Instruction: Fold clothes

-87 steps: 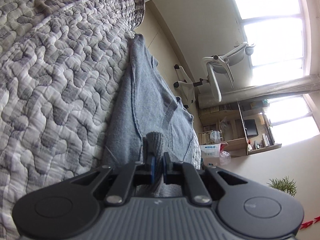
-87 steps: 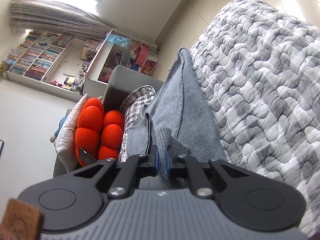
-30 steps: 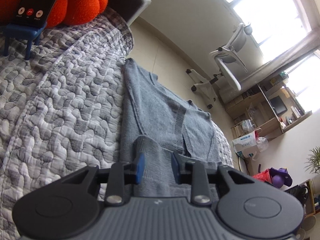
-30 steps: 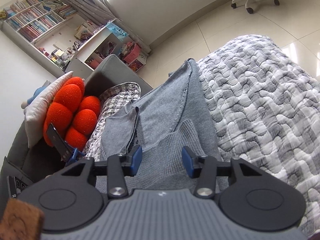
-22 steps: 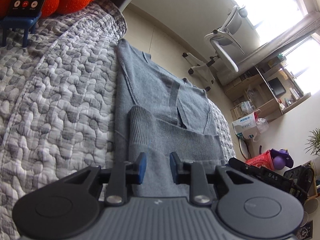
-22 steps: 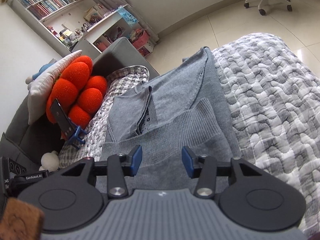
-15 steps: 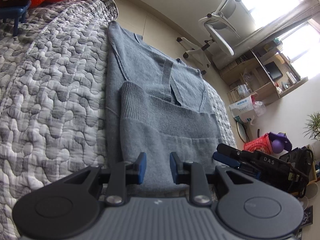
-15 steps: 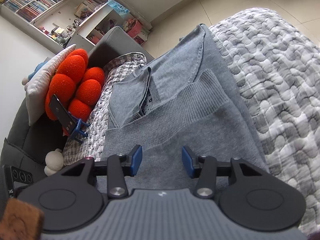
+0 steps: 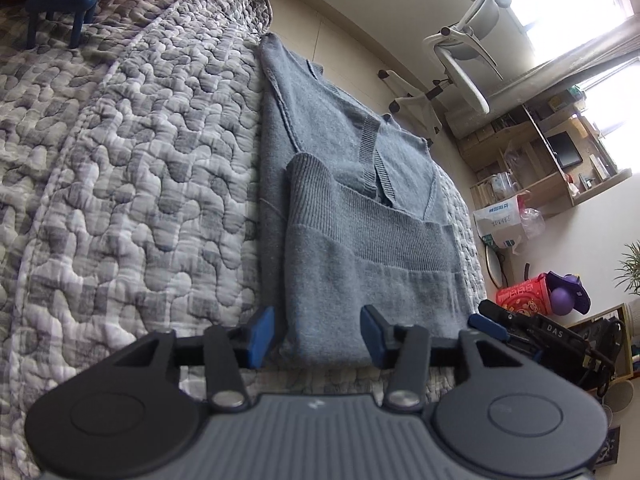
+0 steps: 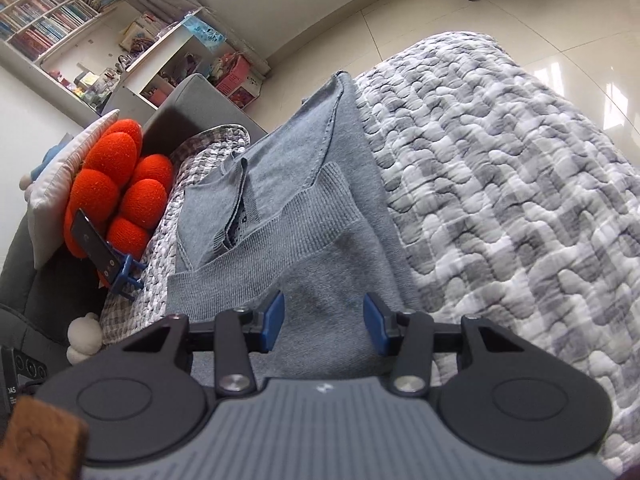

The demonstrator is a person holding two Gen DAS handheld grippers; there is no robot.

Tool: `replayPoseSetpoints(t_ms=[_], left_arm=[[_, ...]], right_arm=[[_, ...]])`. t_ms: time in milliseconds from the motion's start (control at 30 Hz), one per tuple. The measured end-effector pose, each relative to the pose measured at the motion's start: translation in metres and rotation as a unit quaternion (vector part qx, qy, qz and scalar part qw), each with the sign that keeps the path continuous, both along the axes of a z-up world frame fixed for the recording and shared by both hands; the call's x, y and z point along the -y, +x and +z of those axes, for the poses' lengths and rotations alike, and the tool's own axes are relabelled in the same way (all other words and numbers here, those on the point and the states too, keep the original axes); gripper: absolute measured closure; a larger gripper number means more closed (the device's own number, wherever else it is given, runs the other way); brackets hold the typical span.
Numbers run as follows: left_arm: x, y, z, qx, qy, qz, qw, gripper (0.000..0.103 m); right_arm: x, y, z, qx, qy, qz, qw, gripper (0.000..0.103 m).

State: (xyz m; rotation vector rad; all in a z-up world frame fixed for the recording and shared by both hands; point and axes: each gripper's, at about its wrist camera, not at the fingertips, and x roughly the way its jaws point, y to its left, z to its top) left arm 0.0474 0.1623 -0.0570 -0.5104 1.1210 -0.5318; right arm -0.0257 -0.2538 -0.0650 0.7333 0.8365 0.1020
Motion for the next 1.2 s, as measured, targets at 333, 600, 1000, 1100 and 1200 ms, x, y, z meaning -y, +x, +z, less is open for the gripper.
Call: replayPoseSetpoints(t_ms=[333, 600, 1000, 1100, 1200], left_arm=[[-0.015, 0.0, -0.047, -0.12, -0.098, -0.011, 0.9879, 0.032], [-0.006, 0.001, -0.055, -0.12, -0.121, 0.015, 0.9853, 0.044], [-0.006, 0.008, -0.059, -0.102, -0.139, 0.03, 0.9846, 0.048], [-0.004, 0.009, -0.06, -0.096, -0.144, 0.033, 0.9843, 0.048], [-0.001, 0.01, -0.059, -0.09, -0.148, 0.036, 0.9842, 0.048]], right_arm=[[0.063, -0.028, -0.022, -0.04, 0.125, -0.026, 0.991, 0.054], [0.066, -0.028, -0.036, -0.061, 0.164, -0.017, 0.984, 0.054], [0.052, -0.013, -0.042, -0.037, 0.171, 0.0, 0.985, 0.055], [0.052, -0.011, -0.045, -0.034, 0.177, -0.001, 0.984, 0.059], [0.053, -0.009, -0.048, -0.034, 0.183, -0.002, 0.983, 0.066]])
